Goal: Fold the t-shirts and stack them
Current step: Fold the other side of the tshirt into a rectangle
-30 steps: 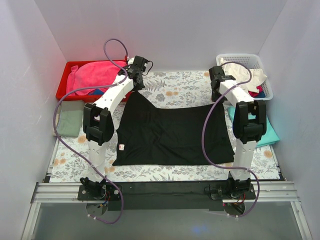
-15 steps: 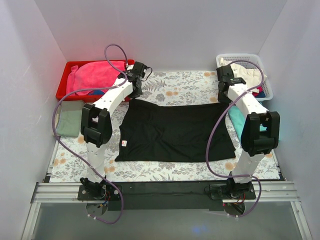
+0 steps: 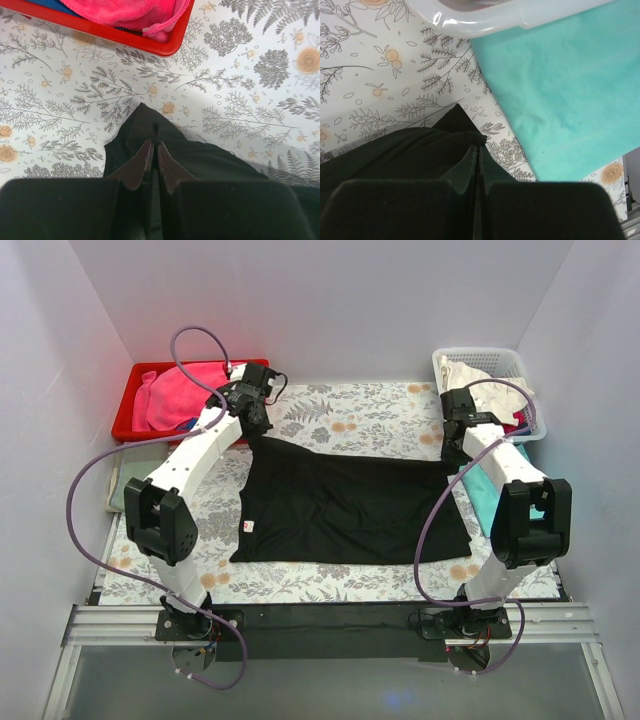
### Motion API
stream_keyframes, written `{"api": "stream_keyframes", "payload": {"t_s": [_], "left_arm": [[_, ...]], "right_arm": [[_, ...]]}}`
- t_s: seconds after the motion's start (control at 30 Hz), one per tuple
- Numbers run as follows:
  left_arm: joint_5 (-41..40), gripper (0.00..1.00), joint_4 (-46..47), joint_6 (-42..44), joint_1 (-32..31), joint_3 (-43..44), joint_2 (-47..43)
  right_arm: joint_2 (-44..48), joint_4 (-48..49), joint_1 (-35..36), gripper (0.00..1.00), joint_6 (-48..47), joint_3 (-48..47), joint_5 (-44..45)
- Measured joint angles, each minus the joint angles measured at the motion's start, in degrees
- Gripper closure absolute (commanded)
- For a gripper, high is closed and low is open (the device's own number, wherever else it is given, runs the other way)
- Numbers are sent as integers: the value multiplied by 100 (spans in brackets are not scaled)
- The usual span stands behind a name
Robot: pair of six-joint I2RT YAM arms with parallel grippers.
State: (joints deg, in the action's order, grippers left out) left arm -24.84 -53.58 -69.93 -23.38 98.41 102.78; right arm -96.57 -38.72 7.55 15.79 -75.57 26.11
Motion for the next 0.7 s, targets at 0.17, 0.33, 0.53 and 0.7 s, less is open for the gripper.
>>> {"api": "stream_keyframes", "payload": {"t_s": [0.17, 0.33, 0.53, 0.7], "left_arm": [[2, 100, -20, -116, 0, -284, -402], [155, 100, -98, -260, -2, -901, -579], [463, 100, -310, -562, -9, -1762, -909], [730, 100, -428, -846, -46, -2223, -1290]], "right_arm": [[323, 55, 0, 99, 55, 245, -133], [603, 101, 0, 99, 74, 621, -168], [942, 94, 0, 99, 168, 1202, -160], [1104, -33, 0, 99, 273, 1567, -55]]}}
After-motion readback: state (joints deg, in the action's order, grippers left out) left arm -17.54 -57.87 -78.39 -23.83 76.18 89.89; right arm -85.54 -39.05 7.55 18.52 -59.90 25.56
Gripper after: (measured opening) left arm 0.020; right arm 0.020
